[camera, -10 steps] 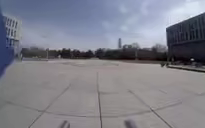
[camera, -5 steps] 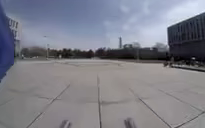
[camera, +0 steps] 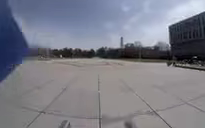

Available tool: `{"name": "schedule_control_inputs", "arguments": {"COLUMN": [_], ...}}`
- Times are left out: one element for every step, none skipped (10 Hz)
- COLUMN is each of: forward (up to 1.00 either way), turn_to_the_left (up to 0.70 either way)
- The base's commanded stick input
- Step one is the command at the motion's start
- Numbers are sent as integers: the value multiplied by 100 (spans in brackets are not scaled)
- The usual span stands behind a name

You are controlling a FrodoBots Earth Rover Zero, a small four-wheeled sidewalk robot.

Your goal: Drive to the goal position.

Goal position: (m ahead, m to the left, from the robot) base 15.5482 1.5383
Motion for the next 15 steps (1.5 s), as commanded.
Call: {"name": "schedule_control_inputs", "arguments": {"forward": [85,85,85,85,85,85,85,85,85,85,85,85,85,85,85], "turn_to_the_left": [0,0,0,0,0,0,0,0,0,0,0,0,0,0,0]}}
